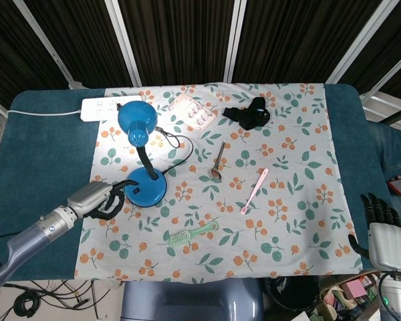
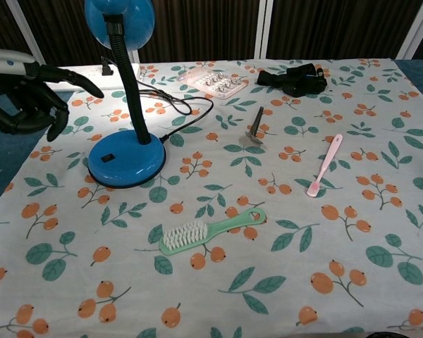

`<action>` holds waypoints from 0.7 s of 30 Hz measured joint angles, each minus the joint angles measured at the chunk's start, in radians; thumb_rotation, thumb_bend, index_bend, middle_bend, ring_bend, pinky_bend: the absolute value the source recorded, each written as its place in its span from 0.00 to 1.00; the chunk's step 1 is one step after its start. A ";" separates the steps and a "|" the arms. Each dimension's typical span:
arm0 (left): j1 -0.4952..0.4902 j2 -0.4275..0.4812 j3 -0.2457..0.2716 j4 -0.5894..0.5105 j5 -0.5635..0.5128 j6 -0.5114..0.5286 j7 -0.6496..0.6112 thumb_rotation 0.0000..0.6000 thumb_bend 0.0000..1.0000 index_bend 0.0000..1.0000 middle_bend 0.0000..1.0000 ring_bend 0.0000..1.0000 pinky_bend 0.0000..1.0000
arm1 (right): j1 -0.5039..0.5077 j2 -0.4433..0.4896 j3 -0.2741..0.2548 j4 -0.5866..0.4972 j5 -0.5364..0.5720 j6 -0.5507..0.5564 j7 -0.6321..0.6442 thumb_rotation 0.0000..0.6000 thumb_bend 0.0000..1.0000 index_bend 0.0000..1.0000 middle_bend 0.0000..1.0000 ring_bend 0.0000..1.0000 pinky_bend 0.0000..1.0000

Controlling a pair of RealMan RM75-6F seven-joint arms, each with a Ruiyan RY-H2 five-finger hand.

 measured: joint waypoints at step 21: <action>0.127 -0.236 -0.033 0.235 -0.183 -0.001 0.368 1.00 0.58 0.12 0.67 0.73 0.84 | 0.003 0.000 0.002 0.002 0.009 -0.007 0.000 1.00 0.19 0.00 0.04 0.06 0.13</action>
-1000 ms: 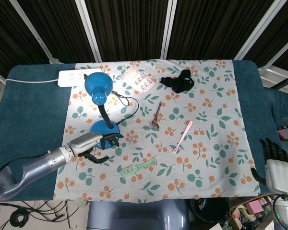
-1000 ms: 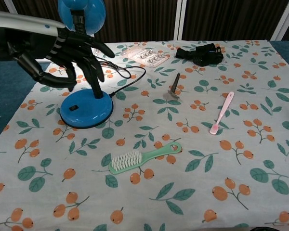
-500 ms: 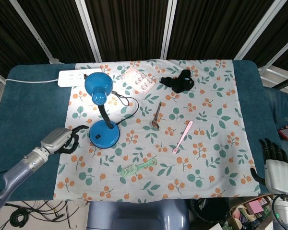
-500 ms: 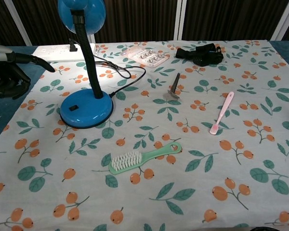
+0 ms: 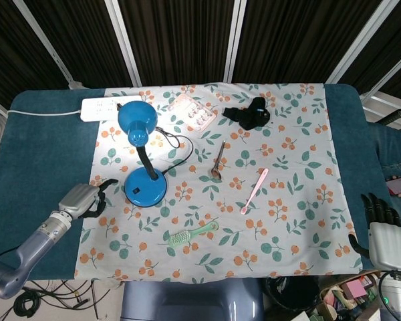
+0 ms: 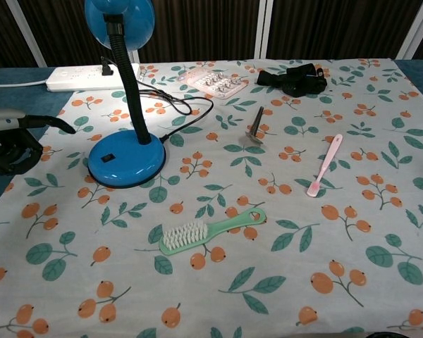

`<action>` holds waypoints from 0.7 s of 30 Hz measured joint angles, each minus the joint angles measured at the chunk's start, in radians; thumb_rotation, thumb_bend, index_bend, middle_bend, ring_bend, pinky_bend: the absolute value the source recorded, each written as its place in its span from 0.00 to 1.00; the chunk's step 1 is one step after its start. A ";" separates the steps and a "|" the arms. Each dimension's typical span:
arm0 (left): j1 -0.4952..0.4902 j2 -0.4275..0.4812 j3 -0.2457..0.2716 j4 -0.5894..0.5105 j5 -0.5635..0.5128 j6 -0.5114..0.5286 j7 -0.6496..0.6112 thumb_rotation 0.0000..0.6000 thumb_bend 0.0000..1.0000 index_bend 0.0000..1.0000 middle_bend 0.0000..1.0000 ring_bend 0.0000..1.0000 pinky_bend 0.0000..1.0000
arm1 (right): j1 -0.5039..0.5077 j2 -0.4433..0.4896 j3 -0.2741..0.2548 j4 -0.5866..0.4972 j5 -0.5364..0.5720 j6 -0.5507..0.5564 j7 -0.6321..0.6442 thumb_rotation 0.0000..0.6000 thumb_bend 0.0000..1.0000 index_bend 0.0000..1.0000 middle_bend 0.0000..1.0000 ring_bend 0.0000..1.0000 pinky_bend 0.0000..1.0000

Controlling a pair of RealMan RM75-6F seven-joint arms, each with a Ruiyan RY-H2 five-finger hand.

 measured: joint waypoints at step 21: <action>-0.021 -0.090 -0.018 0.032 0.038 -0.061 0.025 1.00 0.58 0.12 0.67 0.74 0.84 | 0.000 0.003 -0.001 0.001 -0.004 0.001 0.005 1.00 0.19 0.00 0.04 0.06 0.13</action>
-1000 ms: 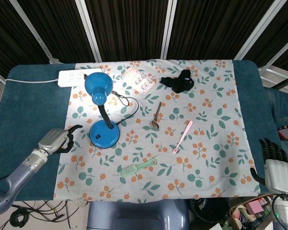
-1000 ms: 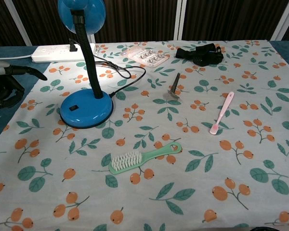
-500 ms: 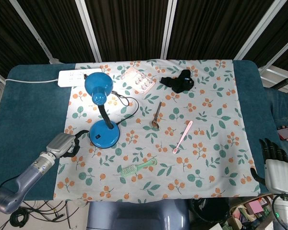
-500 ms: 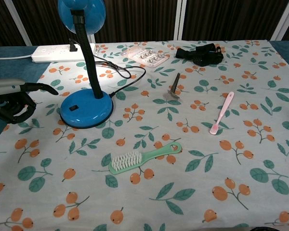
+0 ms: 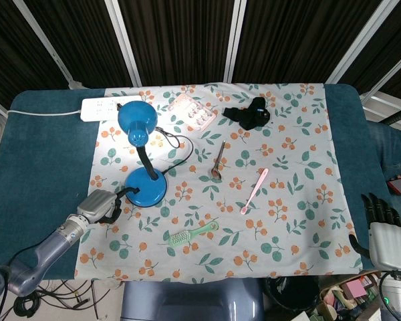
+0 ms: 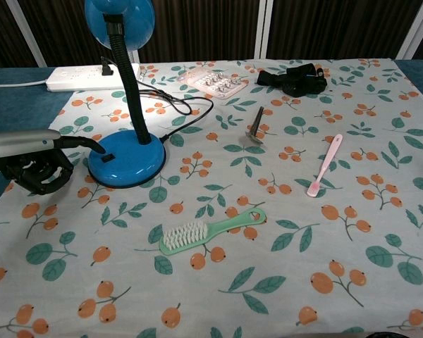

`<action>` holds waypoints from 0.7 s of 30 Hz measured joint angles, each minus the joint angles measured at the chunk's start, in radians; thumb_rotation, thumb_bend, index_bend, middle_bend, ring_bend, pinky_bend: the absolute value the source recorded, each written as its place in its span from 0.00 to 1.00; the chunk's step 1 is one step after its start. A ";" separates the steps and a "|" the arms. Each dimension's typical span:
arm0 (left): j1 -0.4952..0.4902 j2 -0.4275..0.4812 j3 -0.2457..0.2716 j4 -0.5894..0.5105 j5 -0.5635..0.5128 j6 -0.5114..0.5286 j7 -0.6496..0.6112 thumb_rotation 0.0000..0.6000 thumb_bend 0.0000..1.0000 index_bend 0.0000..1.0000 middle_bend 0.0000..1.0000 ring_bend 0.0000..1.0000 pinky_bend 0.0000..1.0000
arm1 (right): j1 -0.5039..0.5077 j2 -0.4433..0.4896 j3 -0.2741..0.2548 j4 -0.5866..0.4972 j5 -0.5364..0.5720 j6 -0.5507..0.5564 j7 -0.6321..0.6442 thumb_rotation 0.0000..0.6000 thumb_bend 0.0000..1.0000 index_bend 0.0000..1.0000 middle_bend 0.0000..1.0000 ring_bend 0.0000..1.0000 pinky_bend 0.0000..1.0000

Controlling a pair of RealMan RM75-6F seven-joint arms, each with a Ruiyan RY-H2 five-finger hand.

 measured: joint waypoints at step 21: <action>-0.001 -0.027 -0.005 0.028 0.008 -0.025 0.001 1.00 0.58 0.14 0.67 0.74 0.84 | -0.001 0.000 0.000 0.001 -0.002 0.002 0.002 1.00 0.19 0.00 0.04 0.06 0.13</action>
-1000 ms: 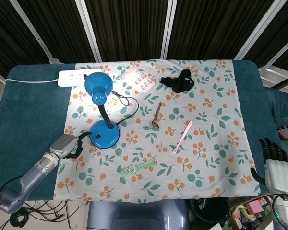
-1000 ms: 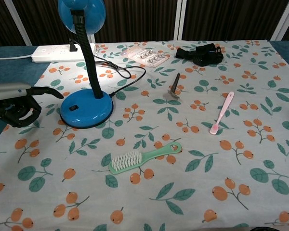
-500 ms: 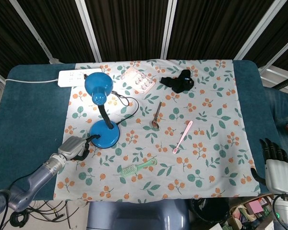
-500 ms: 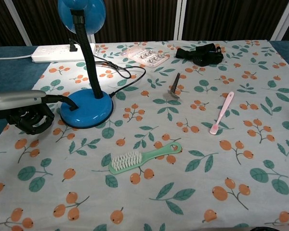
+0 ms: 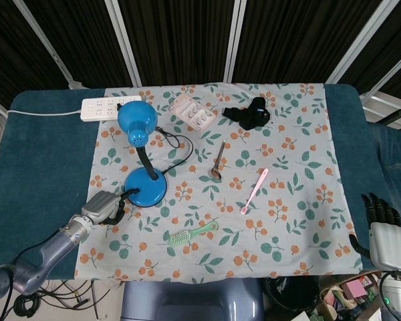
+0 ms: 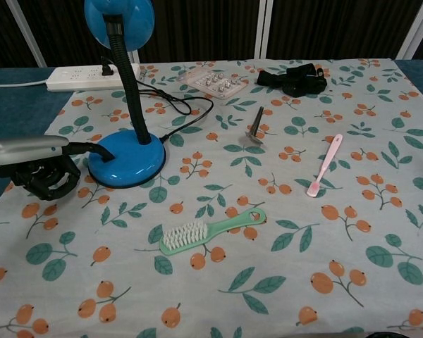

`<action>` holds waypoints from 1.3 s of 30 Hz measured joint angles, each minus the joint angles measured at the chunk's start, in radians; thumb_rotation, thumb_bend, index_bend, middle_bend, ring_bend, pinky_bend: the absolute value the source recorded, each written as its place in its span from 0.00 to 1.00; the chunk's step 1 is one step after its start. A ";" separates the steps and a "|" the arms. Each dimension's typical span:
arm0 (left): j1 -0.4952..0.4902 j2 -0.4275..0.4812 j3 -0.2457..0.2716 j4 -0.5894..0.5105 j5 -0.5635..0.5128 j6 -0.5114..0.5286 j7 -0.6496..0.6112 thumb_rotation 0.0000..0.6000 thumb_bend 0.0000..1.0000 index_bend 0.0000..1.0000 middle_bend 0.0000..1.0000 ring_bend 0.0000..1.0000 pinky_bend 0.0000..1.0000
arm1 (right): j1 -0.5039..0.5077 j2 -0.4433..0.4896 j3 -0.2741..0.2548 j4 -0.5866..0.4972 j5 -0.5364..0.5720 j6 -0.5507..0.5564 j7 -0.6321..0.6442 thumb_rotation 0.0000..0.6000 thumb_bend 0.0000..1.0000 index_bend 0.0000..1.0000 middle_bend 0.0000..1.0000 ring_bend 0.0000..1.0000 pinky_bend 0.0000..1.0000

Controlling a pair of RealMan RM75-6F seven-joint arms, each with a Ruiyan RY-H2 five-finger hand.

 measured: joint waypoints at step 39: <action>0.456 0.399 0.008 -0.354 0.002 0.728 0.264 1.00 0.22 0.10 0.11 0.03 0.11 | -0.003 -0.003 -0.005 -0.007 -0.010 0.008 -0.012 1.00 0.19 0.00 0.04 0.06 0.13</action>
